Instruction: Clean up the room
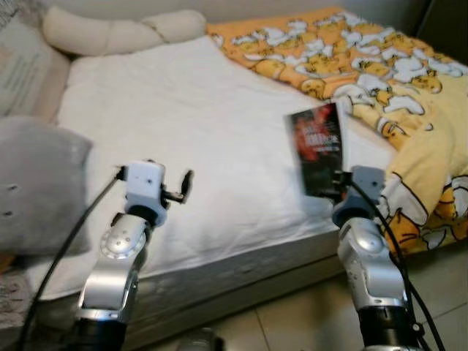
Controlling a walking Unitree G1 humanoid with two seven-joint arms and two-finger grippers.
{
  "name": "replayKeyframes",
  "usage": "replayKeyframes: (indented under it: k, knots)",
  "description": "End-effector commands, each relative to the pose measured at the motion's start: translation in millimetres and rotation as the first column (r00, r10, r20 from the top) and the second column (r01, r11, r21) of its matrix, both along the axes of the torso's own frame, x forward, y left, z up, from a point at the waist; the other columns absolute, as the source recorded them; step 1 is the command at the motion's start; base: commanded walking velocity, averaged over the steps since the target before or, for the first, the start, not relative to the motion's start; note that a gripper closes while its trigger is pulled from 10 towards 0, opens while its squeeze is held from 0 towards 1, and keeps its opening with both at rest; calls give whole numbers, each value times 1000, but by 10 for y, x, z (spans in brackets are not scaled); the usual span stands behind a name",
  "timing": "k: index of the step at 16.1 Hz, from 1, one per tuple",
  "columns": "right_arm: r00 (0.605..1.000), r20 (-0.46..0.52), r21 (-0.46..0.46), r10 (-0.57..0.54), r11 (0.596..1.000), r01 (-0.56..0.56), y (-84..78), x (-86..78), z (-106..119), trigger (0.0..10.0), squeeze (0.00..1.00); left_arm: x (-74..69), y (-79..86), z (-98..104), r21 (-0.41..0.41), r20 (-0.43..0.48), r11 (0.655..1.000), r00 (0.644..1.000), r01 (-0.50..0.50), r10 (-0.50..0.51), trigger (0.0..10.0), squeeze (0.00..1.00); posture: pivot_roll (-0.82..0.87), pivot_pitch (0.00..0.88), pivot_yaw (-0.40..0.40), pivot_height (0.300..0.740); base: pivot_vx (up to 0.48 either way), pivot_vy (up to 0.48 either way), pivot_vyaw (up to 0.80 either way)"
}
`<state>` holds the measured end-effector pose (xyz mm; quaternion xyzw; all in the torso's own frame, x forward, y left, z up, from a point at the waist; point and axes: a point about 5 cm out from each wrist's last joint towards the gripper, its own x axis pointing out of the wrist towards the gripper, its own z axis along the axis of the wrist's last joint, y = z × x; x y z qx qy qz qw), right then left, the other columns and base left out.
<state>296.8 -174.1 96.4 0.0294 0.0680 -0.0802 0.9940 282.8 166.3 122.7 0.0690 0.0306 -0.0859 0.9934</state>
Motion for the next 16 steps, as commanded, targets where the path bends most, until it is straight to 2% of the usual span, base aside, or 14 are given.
replayKeyframes:
  k: [1, 3, 8, 11, 16]
  knots:
    - [999, 46, 10, 2, 1000, -3, 29, 31, 95, 10000, 0, 9, 79, 43, 12, 9, 1000, 1000, -22, 22, 10000, 0, 153, 0, 30, 740, 0, 416, 0]
    - [999, 45, 10, 2, 1000, -3, 29, 30, 93, 10000, 0, 3, 80, 39, 12, 8, 1000, 1000, -23, 23, 10000, 0, 153, 0, 29, 740, 0, 414, 0]
    - [999, 41, 10, 9, 1000, -10, 36, 29, 86, 10000, 0, -7, 81, 42, 19, 19, 999, 999, -39, 39, 10000, 0, 155, 0, 27, 740, 0, 0, 0]
    - [997, 42, -16, 61, 998, -60, 101, 31, 91, 10000, 0, -19, 98, 60, 24, 40, 999, 998, -40, 39, 10000, 0, 155, 0, 26, 740, 0, 0, 0]
    - [997, 34, -25, 76, 997, -75, 127, 35, 74, 10000, 0, -21, 108, 81, 17, 52, 999, 998, -39, 38, 10000, 0, 158, 0, 25, 740, 0, 0, 753]
